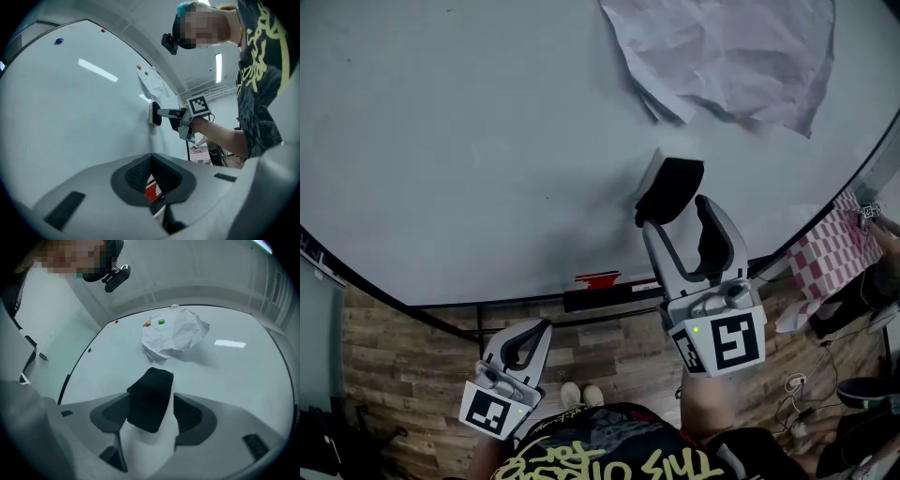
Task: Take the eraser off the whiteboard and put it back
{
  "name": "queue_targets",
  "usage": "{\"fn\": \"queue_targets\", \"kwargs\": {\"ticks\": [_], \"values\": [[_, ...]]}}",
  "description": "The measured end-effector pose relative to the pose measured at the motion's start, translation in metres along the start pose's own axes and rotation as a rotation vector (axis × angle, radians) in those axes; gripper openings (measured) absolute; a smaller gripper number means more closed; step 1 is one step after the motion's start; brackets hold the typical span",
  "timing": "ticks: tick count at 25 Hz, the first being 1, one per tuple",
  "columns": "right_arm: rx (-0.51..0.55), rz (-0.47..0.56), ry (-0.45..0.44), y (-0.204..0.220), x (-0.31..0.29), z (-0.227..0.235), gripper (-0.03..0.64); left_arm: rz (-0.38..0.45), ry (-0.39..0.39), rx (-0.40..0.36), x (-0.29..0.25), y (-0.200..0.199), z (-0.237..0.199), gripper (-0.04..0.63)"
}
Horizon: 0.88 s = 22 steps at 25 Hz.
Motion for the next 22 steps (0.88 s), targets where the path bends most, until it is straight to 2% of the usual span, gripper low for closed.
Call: {"fn": "queue_targets", "kwargs": {"ticks": [7, 22], "values": [[-0.019, 0.010, 0.001, -0.002, -0.011, -0.005, 0.276, -0.006, -0.016, -0.003, 0.004, 0.002, -0.002, 0.003], [-0.003, 0.005, 0.092, -0.003, -0.026, -0.005, 0.278, -0.010, -0.038, 0.012, 0.012, 0.005, -0.009, 0.003]]}}
Point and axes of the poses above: the fingertips, and each gripper's own axes: x backward along the fingers, z to its right, y out of its underside, the point moved 3 cm from there along x, backward along the fingers, and after that the axes turned 10 degrees about y, right-handed, at the moved point
